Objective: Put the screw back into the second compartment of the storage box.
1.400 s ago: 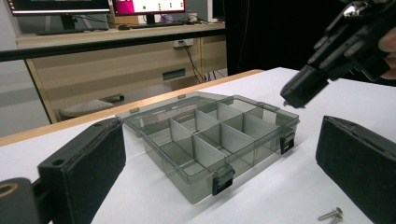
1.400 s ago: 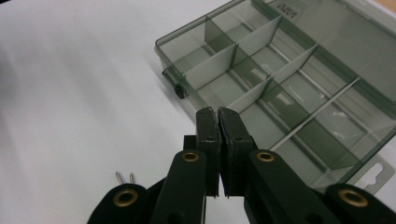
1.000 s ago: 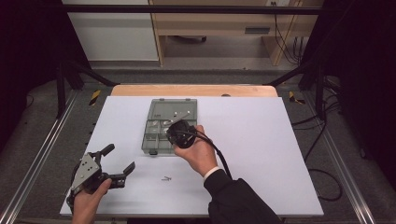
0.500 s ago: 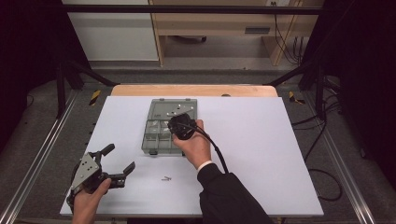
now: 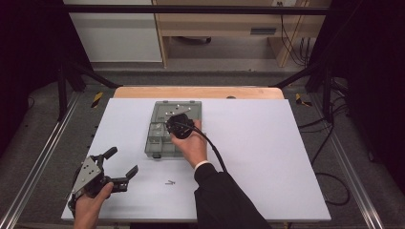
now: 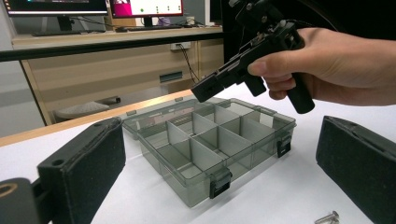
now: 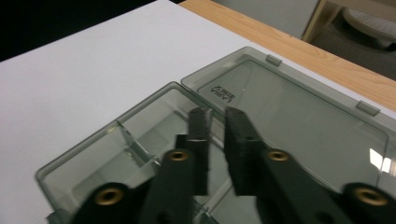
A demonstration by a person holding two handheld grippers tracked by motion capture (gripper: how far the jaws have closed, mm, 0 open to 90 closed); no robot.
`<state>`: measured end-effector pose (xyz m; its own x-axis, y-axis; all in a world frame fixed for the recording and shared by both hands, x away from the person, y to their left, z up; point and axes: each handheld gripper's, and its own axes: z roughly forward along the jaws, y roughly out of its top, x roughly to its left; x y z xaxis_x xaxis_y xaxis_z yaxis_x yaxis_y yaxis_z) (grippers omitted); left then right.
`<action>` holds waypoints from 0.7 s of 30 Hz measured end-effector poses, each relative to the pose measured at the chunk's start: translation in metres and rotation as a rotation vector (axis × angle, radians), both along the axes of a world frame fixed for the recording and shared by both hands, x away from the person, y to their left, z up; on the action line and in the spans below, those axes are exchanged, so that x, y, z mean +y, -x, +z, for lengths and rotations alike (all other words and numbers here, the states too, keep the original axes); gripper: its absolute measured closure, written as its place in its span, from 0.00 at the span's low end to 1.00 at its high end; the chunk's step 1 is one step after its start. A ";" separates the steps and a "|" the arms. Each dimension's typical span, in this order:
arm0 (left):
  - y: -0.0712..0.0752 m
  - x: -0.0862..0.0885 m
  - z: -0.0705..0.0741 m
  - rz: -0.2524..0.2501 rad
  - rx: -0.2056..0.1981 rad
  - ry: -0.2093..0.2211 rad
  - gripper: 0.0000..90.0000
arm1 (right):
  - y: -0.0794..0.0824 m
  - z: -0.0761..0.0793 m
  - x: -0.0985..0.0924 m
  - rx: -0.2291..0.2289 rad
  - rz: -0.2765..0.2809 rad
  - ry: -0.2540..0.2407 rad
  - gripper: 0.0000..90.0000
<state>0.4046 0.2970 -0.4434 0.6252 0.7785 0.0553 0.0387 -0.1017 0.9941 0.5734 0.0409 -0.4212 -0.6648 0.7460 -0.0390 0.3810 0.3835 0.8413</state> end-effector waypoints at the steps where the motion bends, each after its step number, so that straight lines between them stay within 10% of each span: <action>1: 0.000 0.000 0.000 0.000 0.001 0.000 0.01 | 0.000 0.000 -0.001 0.001 -0.002 -0.014 0.78; 21: 0.001 0.002 0.001 0.006 0.000 0.000 0.01 | 0.034 0.040 -0.031 -0.086 -0.005 -0.048 0.21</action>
<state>0.4039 0.2995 -0.4429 0.6207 0.7821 0.0559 0.0389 -0.1019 0.9940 0.5390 0.0100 -0.3810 -0.6569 0.7516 -0.0604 0.3081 0.3406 0.8883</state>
